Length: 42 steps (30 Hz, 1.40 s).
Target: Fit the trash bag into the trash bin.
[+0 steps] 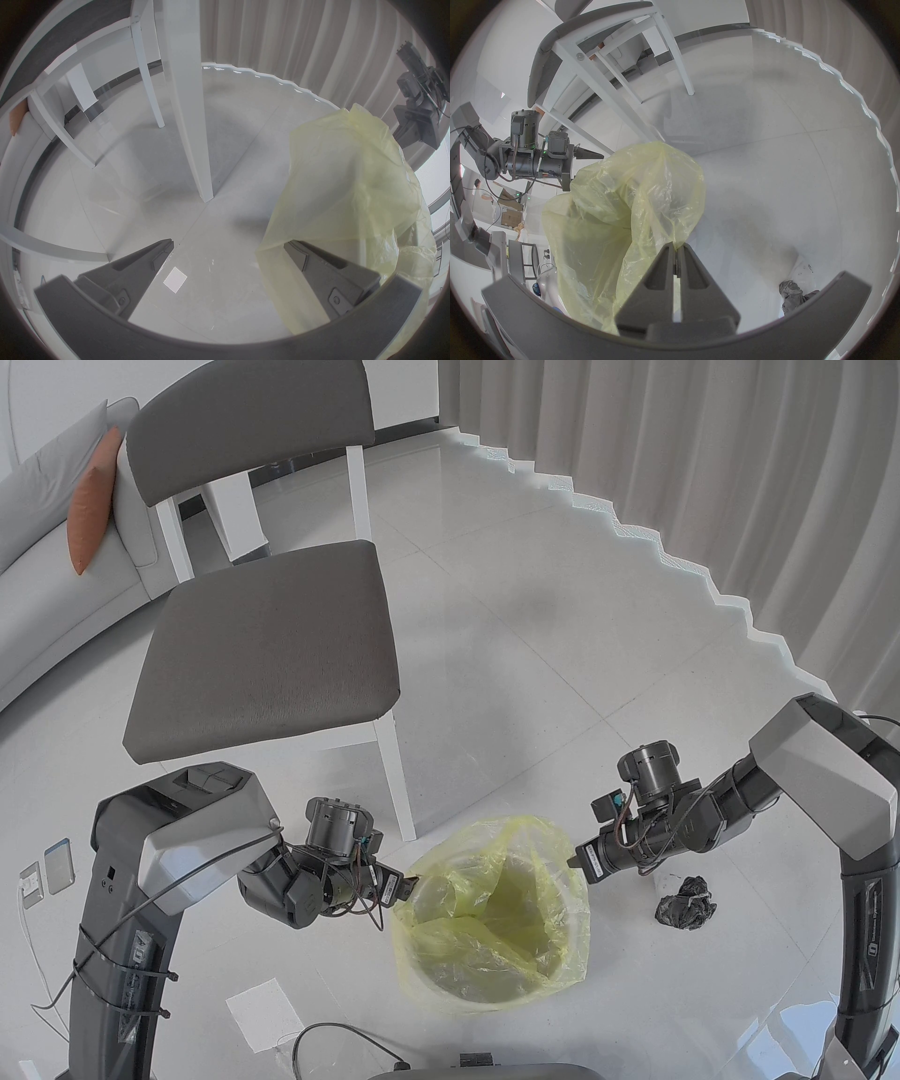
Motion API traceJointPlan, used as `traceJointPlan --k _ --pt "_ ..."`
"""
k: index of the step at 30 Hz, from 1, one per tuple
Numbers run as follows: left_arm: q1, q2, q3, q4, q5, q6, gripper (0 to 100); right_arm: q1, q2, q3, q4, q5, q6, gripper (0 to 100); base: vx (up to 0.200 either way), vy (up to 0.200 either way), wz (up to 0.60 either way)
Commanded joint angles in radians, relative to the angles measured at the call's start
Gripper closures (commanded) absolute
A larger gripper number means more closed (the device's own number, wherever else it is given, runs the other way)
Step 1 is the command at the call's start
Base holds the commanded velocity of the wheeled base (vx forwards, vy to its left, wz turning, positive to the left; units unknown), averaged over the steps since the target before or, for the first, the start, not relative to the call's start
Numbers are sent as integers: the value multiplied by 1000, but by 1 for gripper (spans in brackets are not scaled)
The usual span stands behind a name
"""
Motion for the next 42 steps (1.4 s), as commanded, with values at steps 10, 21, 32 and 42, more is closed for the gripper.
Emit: traceJointPlan --k 10,21,32,42 --pt "-1 3 6 9 0 3 0 -63 59 -79 102 0 -44 100 0 0 0" --pt "-1 17 3 17 0 8 0 -34 225 -354 324 1 -70 100 0 0 0" --pt "-4 37 -18 15 0 3 0 -2 363 -740 741 0 -143 100 0 0 0" --pt "-20 26 0 15 0 3 0 25 379 -740 810 -9 -183 100 0 0 0"
